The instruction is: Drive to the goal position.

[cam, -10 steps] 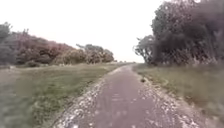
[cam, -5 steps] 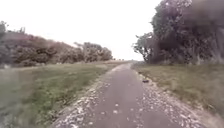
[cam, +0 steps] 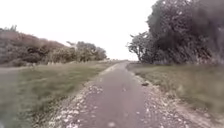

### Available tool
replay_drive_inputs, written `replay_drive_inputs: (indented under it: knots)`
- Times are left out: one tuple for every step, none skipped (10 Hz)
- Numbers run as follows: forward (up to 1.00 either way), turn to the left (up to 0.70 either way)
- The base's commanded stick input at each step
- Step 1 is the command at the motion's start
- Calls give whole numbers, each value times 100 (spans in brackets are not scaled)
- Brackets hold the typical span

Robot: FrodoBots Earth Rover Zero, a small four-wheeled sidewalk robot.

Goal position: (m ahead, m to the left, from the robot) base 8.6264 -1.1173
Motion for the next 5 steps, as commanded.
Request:
replay_drive_inputs:
  knots:
    - [100,0]
    - [100,0]
    - [100,0]
    - [100,0]
    - [100,0]
